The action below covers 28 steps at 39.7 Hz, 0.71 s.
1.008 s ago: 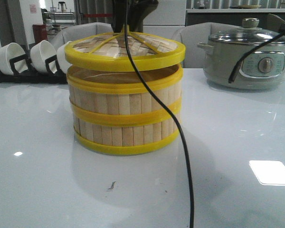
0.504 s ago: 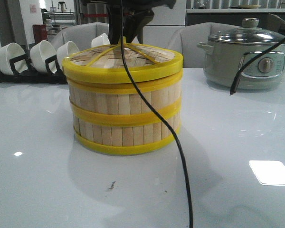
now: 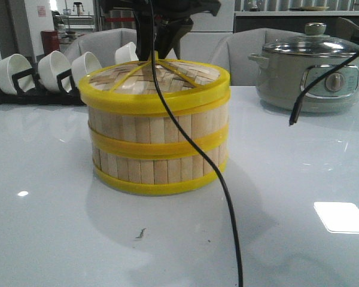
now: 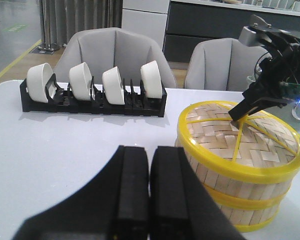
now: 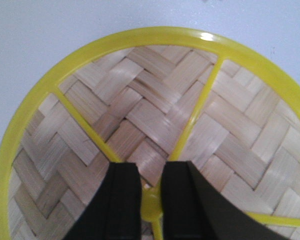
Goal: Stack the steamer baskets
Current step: 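Lower the lid onto the top basket and open the right gripper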
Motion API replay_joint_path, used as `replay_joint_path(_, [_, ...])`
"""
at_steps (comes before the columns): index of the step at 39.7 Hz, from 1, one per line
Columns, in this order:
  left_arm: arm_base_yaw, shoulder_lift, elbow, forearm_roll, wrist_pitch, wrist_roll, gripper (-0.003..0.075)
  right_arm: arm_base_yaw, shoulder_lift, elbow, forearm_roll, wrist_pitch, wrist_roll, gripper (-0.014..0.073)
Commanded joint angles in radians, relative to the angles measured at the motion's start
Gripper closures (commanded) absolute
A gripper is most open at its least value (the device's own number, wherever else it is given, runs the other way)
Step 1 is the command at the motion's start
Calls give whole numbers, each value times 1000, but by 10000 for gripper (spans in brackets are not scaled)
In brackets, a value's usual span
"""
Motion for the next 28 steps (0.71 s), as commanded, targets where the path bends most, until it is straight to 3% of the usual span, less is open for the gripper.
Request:
replay_joint_path(1, [-1, 15, -26, -1, -91, -10, 634, 0, -63, -39, -4, -37, -7, 545])
replay_joint_path(6, [-1, 15, -26, -1, -91, -10, 634, 0, -63, -39, -4, -33, -7, 502])
replay_joint_path(16, [-1, 15, -26, -1, -91, -10, 634, 0, -64, -39, -4, -32, -6, 269])
replay_joint_path(28, [-1, 15, -26, -1, -91, -10, 634, 0, -85, -45, -4, -73, -6, 250])
